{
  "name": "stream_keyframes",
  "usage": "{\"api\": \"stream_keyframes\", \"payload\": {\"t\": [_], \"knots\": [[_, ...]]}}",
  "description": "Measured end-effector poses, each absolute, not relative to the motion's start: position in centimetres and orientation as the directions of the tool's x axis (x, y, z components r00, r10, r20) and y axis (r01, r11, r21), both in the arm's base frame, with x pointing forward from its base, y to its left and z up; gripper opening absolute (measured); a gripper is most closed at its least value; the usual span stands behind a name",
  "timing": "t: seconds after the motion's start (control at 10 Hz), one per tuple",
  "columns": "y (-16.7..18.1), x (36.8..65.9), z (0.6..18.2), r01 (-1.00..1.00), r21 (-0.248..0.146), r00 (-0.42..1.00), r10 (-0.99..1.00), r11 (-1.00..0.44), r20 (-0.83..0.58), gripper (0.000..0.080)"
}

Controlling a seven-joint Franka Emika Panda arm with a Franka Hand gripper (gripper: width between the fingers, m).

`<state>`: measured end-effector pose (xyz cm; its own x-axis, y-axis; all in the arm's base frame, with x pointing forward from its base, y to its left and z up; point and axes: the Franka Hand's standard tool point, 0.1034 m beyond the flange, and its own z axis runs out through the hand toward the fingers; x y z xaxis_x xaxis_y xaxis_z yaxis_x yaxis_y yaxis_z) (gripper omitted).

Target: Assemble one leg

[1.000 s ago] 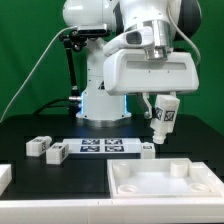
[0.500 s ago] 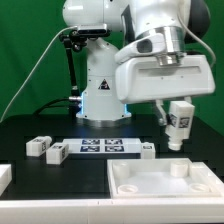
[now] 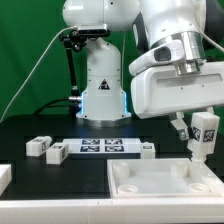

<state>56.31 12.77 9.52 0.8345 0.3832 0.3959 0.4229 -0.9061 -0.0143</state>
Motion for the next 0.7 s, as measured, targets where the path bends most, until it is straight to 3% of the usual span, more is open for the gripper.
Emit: {"api": "stream_keyframes", "payload": {"t": [0.3, 0.7], "knots": [[12.3, 56.5, 8.6, 0.428, -0.008, 0.831, 0.39, -0.904, 0.397, 0.0288], [11.5, 59.9, 8.1, 0.411, -0.026, 0.84, 0.367, -0.911, 0.4, 0.0288]]}}
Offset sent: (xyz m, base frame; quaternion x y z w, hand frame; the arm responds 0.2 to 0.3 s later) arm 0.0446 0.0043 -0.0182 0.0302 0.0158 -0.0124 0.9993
